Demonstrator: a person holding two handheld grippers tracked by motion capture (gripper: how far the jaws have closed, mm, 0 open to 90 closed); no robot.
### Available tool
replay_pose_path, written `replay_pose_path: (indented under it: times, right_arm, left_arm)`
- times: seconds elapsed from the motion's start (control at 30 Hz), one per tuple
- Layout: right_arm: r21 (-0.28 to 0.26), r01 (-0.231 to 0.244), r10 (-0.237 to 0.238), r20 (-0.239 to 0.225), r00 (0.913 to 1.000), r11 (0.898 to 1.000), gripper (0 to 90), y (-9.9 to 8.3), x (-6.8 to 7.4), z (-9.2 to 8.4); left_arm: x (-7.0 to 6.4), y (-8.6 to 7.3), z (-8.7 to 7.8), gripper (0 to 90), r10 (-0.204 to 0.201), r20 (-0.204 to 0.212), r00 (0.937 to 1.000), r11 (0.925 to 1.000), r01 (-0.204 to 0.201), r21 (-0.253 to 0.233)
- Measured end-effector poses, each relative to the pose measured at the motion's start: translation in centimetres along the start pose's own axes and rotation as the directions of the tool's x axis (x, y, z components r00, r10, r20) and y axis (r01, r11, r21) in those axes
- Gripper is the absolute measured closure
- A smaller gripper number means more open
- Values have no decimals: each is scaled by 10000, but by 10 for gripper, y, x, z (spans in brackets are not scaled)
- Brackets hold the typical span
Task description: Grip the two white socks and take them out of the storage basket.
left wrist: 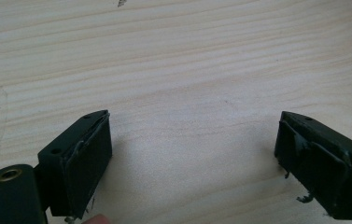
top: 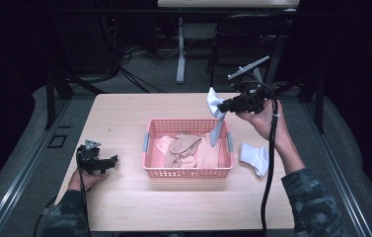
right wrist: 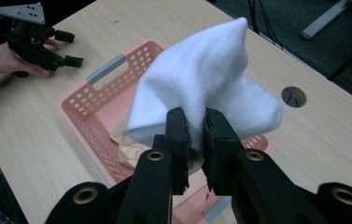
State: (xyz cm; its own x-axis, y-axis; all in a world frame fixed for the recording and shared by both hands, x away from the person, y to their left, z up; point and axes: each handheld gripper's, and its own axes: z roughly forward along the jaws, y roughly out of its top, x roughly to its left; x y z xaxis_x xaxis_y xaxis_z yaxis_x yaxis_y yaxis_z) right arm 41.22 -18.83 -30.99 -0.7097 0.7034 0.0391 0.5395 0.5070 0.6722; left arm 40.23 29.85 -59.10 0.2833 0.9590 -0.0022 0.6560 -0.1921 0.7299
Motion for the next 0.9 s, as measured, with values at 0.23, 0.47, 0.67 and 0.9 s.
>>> replay_pose_path:
  times: [0.23,0.47,0.67,0.9]
  right_arm:
    - [-166,-305,311,386,9988,9994,809,-12,-13,-22]
    - [-244,-662,680,823,9943,9975,807,-31,-30,-41]
    - [-136,-1095,1104,1200,9866,9939,806,-56,-47,-50]
    - [316,-1844,1789,1297,9753,9823,806,-93,-71,-31]
  left_arm:
    - [0,0,0,109,0,-3,10000,10000,0,2]
    - [0,0,0,109,-7,-4,10000,10000,7,15]
    - [0,0,0,109,-3,-5,10000,10000,3,3]
    - [0,0,0,108,-14,-11,10000,10000,14,-1]
